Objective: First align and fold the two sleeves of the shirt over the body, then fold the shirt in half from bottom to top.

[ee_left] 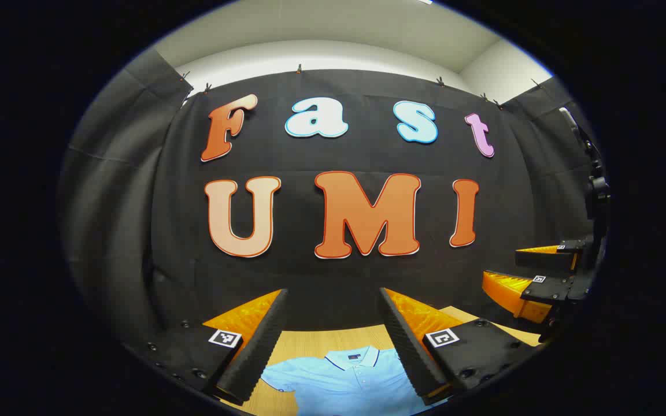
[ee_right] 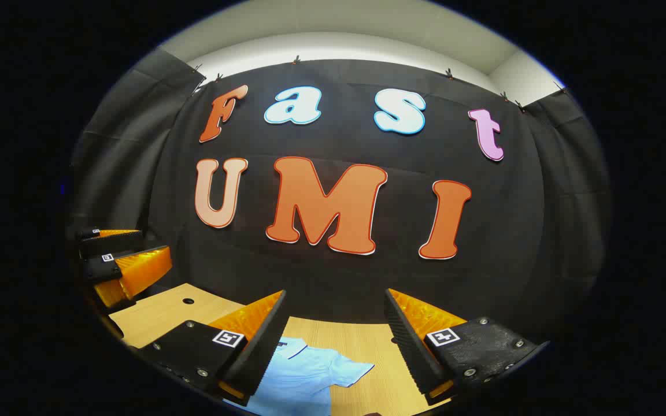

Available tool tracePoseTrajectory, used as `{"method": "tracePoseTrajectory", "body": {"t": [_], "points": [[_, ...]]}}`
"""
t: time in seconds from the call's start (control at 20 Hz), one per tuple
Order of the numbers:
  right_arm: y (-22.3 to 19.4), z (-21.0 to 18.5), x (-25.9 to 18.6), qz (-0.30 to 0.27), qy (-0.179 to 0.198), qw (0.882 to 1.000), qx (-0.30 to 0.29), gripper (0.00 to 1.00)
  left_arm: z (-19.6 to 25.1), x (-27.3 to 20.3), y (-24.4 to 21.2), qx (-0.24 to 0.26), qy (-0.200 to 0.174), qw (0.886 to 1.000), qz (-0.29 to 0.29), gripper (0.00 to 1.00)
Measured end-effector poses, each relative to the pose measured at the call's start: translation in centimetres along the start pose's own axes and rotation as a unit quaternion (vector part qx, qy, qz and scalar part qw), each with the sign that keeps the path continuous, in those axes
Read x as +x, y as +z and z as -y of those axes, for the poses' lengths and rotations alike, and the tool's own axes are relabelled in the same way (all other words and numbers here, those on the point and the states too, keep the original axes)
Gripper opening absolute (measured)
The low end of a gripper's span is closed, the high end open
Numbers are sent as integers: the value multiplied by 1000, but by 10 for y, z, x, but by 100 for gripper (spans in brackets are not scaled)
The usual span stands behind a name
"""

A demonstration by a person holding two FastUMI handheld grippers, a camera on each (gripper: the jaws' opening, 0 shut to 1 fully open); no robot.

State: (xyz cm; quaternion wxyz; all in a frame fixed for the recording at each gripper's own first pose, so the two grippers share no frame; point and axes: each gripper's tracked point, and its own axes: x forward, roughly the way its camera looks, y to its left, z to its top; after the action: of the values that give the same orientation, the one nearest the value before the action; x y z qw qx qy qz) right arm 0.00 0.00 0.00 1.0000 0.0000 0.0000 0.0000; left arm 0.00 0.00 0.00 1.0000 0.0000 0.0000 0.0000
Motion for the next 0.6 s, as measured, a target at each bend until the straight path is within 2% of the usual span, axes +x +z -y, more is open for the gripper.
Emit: {"method": "tracePoseTrajectory", "body": {"t": [0.6], "points": [[-9,-9,-6,-22,-31,999,-3,99,-18,-9,2,5,-25,1000,7,100]]}}
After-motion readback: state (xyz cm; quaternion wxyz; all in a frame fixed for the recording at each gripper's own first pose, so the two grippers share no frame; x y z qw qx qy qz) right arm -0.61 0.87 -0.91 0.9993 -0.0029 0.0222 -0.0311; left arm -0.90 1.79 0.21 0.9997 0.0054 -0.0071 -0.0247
